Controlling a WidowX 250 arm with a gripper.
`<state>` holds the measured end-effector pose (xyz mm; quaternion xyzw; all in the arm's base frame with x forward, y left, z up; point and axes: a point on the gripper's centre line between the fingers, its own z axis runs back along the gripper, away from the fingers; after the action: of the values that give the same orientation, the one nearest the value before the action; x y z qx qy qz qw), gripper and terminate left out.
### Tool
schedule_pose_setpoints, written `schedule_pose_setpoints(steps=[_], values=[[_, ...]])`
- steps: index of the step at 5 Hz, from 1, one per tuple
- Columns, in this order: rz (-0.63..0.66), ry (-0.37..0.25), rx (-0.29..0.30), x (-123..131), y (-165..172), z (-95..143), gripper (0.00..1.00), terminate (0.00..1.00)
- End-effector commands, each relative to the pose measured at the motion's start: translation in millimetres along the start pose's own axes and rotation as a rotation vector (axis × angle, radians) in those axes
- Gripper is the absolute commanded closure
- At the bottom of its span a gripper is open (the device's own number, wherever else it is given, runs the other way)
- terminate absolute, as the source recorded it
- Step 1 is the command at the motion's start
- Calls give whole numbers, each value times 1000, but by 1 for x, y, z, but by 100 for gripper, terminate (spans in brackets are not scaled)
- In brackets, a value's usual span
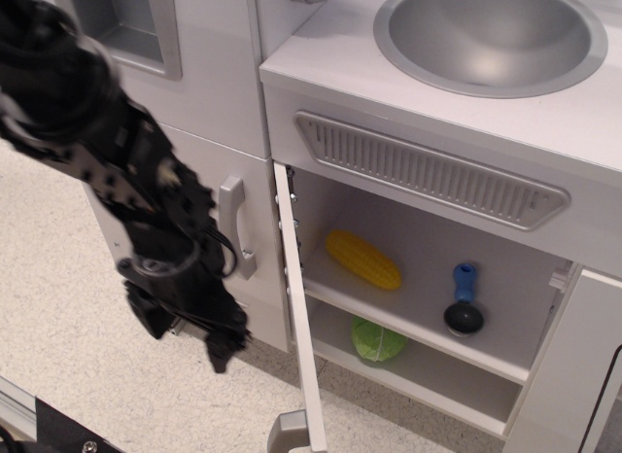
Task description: Close cabinet
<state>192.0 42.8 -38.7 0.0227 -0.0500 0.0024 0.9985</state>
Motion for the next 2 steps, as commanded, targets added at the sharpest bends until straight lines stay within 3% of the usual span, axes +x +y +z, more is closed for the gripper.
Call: schedule_pose_setpoints(steps=[1, 2], values=[[32, -8, 1, 35, -23, -12, 0, 0], [62, -14, -12, 56, -39, -17, 0, 0]])
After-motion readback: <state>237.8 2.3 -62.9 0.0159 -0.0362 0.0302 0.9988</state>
